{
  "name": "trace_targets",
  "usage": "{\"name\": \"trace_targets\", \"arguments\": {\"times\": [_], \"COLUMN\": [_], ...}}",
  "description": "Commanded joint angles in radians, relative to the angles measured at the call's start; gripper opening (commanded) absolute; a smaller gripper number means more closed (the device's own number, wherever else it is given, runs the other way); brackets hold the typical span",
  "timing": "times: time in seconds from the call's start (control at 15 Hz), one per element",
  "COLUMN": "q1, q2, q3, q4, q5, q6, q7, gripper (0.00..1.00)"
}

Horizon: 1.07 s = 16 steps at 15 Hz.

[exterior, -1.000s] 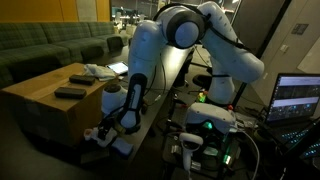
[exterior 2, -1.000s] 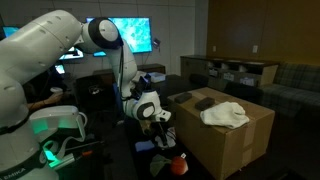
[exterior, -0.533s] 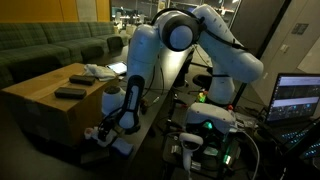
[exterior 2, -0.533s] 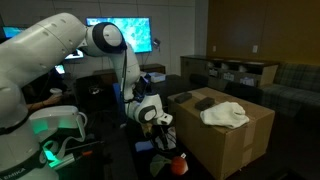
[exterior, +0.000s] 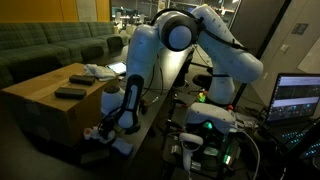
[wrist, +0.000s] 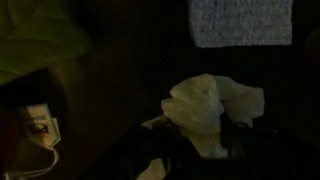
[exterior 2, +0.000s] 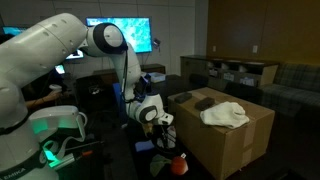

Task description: Put the items on the table on to the box and the items on the box on to the table.

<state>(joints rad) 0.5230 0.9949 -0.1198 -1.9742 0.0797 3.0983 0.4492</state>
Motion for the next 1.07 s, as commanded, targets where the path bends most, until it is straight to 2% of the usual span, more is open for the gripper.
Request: {"name": "trace_targets", "arguments": {"times": [0.0,0.13,0.53,1.0], "q1": [0.006,0.011,0.004,-0.009], "q2": [-0.018,-0.024,-0.107,-0.344], "q3": [0.002,-0.001,0.019,0.065], "q4": [-0.006,-0.011,-0.078,-0.254], "q5": [0.030,0.031,0.023,-0.003], "q6": [0.010,0.004,-0.029,-0.114], "q7": [-0.032,-0.030,-0.048,-0.095], "gripper": [0.09,0.00,0.01,0.01]}}
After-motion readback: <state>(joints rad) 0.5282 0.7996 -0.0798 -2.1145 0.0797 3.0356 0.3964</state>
